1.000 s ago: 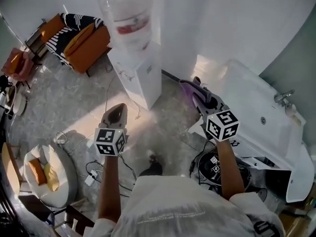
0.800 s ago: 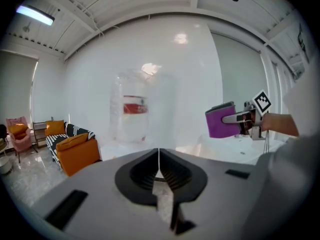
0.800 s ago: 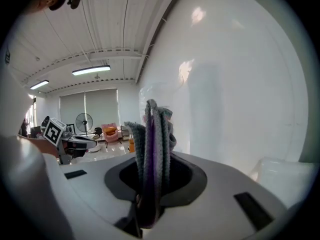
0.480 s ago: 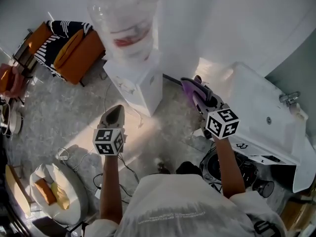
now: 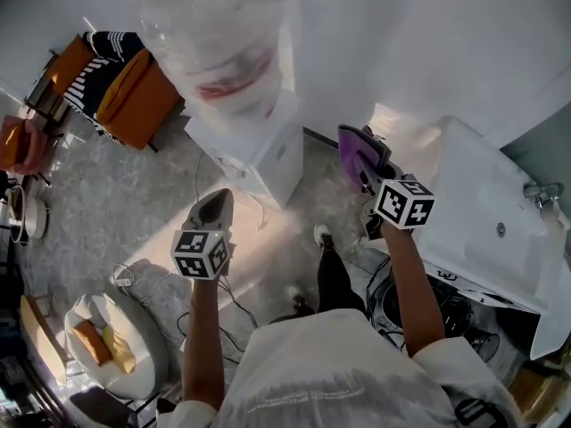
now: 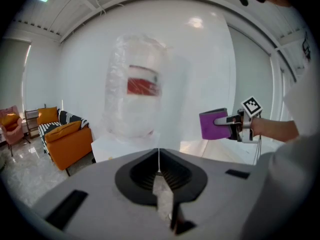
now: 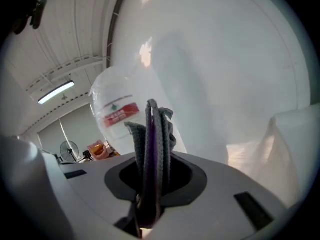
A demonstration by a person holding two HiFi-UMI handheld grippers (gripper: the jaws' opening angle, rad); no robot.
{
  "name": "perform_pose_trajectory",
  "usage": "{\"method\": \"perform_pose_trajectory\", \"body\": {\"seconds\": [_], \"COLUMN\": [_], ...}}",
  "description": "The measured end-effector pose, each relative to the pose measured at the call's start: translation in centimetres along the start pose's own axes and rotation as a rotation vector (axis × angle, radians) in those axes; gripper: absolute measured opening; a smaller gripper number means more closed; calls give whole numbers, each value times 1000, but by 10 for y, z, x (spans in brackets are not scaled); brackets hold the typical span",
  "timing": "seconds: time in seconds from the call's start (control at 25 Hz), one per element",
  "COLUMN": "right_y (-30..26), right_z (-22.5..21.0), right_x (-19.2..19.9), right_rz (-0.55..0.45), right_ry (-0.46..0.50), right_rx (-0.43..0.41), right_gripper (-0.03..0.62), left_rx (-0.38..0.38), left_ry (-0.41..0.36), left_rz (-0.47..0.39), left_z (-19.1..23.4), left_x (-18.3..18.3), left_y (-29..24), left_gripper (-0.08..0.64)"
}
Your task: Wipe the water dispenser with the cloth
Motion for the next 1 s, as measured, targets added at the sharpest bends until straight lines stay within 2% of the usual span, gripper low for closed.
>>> {"method": "perform_pose_trajectory", "body": {"seconds": [0.08, 0.28, 0.4, 0.56, 0.68, 0.84, 0.92, 1.0], "right_y": [-27, -99, -151, -208, -249, -288, -303, -314], "right_z": [-18, -55, -88, -125, -136, -144, -139, -124], "right_x": [-1, 8, 22, 45, 63, 86, 92, 101], "right_rz": [24, 108, 192, 268, 292, 358, 390, 429], "right_ry": [-43, -37, -39, -53, -140, -313, -316, -259], "right_rx": [2, 34, 48, 64, 60, 70, 61, 15], "right_gripper": [81, 81, 81, 81, 81, 81, 81, 81], "left_rx": [-15, -59, -85, -76, -90, -120, -131, -144], "left_ry": [39, 142, 194, 211, 212, 233, 249, 264], "left_rz": [22, 71, 102, 164, 211, 240, 236, 229], "left_z": [8, 32, 37, 35, 41, 45, 49, 52], "left_x": [1, 11, 26, 50, 66, 78, 78, 78], "left_y": [-16, -53, -84, -116, -127, -139, -141, -141], "left_gripper": [18, 18, 18, 18, 18, 18, 18, 18]}}
Point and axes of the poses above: the fingertips, and each gripper's own axes: y backward along the fingers, z to its left, x out of its underside, the point moved 3 cm from there along y, backward along the fingers, and after that the axes turned 11 degrees about -y, right-handed, at the moved point
